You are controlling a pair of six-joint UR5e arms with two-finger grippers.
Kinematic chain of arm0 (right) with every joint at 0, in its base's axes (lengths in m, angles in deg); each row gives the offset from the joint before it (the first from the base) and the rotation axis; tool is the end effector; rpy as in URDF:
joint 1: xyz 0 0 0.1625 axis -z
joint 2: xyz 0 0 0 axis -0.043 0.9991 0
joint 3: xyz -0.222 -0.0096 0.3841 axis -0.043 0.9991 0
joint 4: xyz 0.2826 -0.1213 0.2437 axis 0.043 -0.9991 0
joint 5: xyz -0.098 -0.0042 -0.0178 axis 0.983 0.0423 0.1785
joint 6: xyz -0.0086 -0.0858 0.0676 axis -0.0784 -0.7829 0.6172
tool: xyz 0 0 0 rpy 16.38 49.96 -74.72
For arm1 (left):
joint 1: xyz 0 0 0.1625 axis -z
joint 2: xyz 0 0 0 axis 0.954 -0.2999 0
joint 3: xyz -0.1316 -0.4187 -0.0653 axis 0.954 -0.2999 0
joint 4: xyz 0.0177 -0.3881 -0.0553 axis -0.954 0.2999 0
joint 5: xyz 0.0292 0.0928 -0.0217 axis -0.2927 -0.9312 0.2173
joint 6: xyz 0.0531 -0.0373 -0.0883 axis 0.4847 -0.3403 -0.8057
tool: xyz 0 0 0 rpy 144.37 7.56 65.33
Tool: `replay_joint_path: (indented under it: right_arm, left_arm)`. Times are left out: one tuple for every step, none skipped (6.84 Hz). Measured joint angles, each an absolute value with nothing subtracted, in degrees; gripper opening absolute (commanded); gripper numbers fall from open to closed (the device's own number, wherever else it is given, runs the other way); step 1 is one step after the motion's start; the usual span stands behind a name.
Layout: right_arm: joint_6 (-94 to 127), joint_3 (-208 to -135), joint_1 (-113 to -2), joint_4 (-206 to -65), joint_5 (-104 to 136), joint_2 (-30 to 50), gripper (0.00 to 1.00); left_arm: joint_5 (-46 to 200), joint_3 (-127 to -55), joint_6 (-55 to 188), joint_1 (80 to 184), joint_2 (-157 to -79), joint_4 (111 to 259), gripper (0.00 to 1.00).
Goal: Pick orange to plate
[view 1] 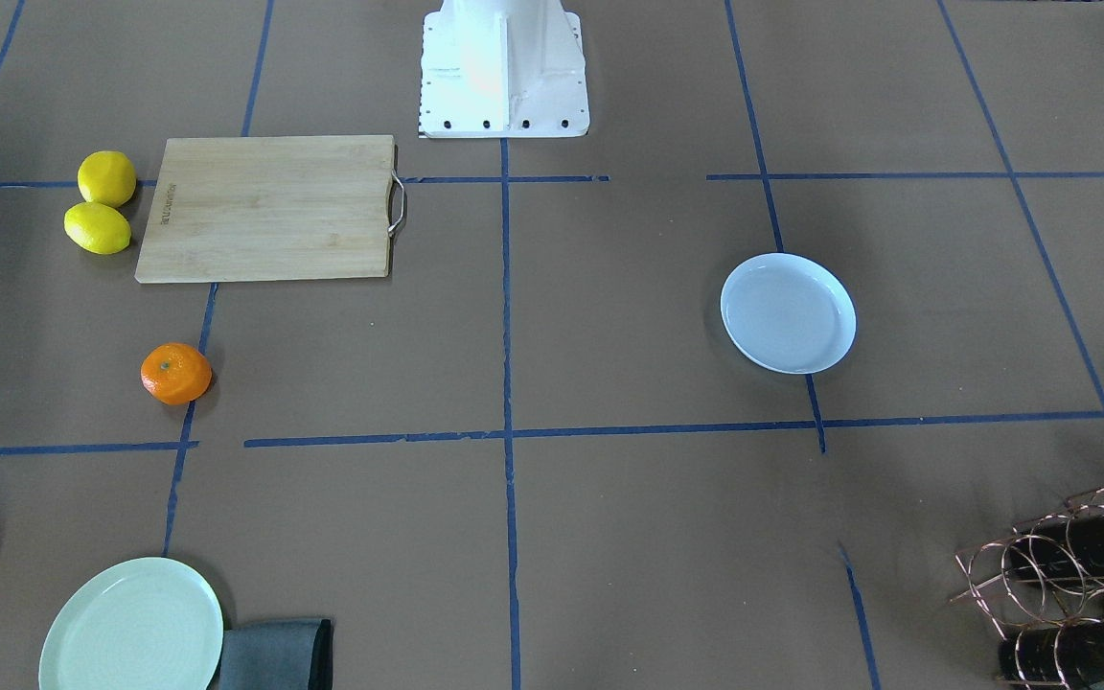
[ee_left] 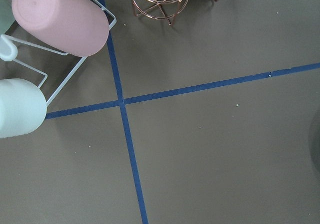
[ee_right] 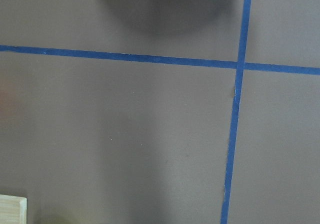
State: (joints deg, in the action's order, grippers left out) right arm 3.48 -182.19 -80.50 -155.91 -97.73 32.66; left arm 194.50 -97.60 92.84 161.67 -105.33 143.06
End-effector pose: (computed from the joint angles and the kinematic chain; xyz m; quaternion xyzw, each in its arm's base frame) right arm -0.0013 -0.4501 0.6046 -0.0058 -0.3964 -0.0402 0.9172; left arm -0.0430 -0.5092 0.5864 0.0268 0.4129 0.0931 0.9056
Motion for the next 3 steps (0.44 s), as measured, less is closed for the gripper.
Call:
replay_joint_path:
  right_arm:
    - [3.50, -182.51, -80.60, -155.91, -97.75, 32.73, 1.00]
    - [3.54, -183.25, -80.78, -155.91, -97.81, 32.96, 1.00]
    - [3.56, -183.98, -80.98, -155.91, -97.89, 33.39, 1.00]
  left_arm:
    - [194.46, -97.67, 93.00, 161.60, -105.43, 143.16, 1.00]
    - [194.41, -97.92, 93.23, 161.52, -105.65, 143.36, 1.00]
    - [194.29, -98.14, 93.10, 161.15, -105.93, 143.33, 1.00]
